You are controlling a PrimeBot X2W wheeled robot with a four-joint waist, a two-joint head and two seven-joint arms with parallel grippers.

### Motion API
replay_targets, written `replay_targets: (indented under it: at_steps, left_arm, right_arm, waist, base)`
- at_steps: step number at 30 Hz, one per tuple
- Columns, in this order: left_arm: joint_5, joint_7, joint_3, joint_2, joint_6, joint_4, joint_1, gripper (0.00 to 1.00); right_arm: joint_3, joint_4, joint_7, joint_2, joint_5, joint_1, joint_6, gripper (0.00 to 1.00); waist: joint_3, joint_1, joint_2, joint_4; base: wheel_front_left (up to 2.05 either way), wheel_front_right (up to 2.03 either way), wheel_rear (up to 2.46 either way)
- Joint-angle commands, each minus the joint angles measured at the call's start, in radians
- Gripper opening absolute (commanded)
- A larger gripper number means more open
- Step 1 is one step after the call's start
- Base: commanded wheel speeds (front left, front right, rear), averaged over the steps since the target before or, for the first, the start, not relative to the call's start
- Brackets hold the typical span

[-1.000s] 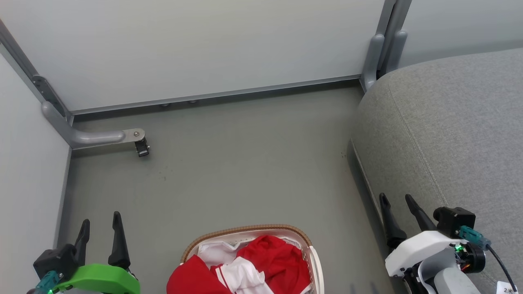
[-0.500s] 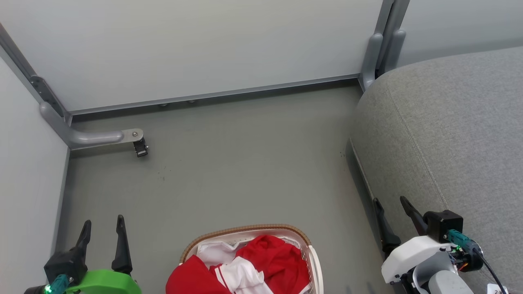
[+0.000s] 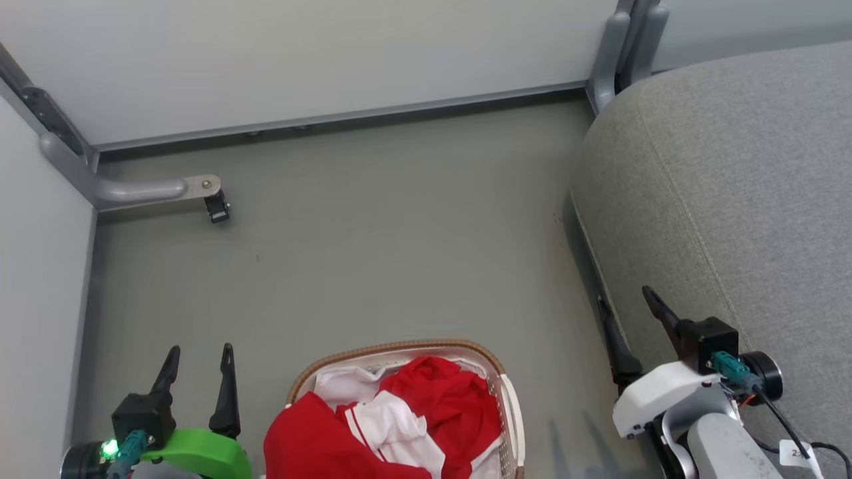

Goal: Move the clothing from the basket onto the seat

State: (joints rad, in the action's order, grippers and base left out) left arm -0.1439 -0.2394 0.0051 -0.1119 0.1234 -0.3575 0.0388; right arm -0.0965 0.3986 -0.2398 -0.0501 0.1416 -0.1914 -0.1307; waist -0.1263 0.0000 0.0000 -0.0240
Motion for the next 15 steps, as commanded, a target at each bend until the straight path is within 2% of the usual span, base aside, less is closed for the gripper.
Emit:
replay_targets:
  at_steps: [1, 5, 15]
  left_arm:
    - [0.013, -0.010, -0.001, -0.002, 0.005, -0.014, 0.035, 1.00]
    - [0.017, -0.017, -0.051, -0.010, 0.008, -0.075, 0.098, 1.00]
    - [-0.031, -0.025, -0.275, -0.065, 0.008, -0.197, 0.250, 1.00]
  right_arm:
    - [-0.001, -0.007, -0.009, -0.003, -0.022, -0.022, 0.000, 1.00]
    - [-0.006, -0.019, -0.017, -0.002, -0.055, -0.060, 0.000, 1.00]
    - [-0.061, -0.041, -0.027, -0.002, -0.066, -0.157, 0.000, 1.00]
  waist:
    - [-0.068, 0.0000, 0.0000, -0.004]
    - [-0.150, 0.0000, 0.0000, -0.007]
    - [-0.351, 0.0000, 0.0000, -0.027]
  base:
    - [0.00, 0.00, 0.00]
    - [0.00, 0.00, 0.00]
    - [0.00, 0.00, 0.00]
